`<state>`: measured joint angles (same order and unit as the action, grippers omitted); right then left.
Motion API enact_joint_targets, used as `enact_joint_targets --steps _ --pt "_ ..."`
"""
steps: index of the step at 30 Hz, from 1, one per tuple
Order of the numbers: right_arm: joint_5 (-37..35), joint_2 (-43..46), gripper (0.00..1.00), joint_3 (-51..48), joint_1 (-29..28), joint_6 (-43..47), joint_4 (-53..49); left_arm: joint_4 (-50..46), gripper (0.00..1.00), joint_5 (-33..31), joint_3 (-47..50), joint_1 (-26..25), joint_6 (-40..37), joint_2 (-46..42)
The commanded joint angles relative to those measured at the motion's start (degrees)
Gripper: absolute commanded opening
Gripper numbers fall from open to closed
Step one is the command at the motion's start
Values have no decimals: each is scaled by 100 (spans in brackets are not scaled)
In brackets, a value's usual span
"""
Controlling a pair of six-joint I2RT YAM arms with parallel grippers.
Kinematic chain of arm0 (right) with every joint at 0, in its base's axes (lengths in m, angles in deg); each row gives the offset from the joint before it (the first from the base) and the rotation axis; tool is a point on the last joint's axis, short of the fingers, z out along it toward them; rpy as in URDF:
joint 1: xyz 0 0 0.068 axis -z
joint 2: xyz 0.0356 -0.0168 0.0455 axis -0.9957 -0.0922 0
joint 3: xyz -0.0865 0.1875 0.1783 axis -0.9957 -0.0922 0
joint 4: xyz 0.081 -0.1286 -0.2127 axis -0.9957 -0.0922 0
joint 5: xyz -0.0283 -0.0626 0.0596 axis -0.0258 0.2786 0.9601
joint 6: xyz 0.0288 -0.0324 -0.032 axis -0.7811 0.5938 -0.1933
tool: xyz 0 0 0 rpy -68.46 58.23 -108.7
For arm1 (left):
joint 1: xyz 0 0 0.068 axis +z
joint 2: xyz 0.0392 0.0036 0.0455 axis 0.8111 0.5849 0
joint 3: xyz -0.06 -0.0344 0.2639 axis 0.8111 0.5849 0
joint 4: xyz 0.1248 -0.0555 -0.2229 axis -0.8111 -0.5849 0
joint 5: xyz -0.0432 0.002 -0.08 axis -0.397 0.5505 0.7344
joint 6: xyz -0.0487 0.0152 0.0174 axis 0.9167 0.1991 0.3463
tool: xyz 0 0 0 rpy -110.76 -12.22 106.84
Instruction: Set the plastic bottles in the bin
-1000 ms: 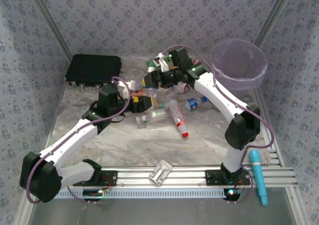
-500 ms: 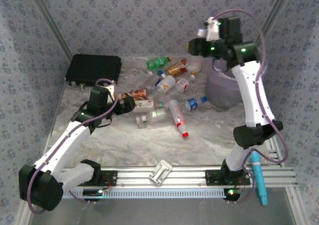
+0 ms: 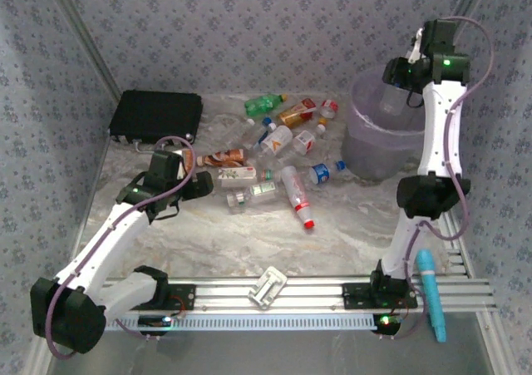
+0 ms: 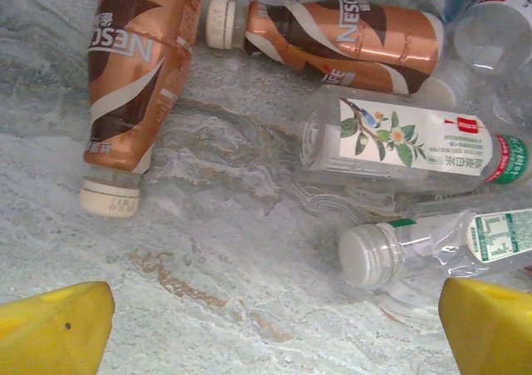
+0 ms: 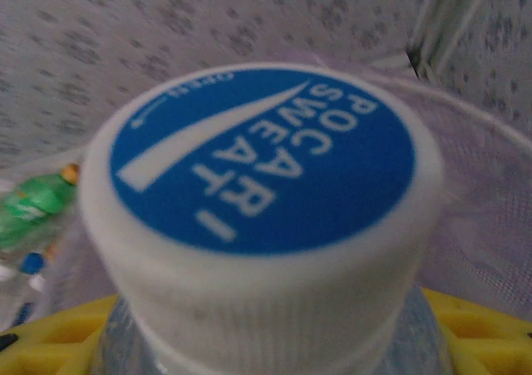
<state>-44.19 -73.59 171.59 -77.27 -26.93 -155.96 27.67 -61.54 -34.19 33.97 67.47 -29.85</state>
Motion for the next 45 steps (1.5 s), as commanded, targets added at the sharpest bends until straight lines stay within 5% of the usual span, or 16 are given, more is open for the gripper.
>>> enact_joint_targets --steps 1,11,20,36,45 --pt "-157 -293 28 126 52 264 -614 -220 100 -181 -202 54 -135 -147" --pt "-39 -823 28 -421 23 690 -852 -205 100 -194 -215 67 -172 -34" --pt "22 -1005 33 -1251 -13 996 -642 -731 100 -520 -1039 468 -1129 601" --pt "117 -1037 100 -1355 27 1144 -778 -267 100 -337 -931 880 -1497 1453" --pt "88 -268 100 -1078 47 1023 -903 -251 100 -555 -992 1011 -1812 1665"
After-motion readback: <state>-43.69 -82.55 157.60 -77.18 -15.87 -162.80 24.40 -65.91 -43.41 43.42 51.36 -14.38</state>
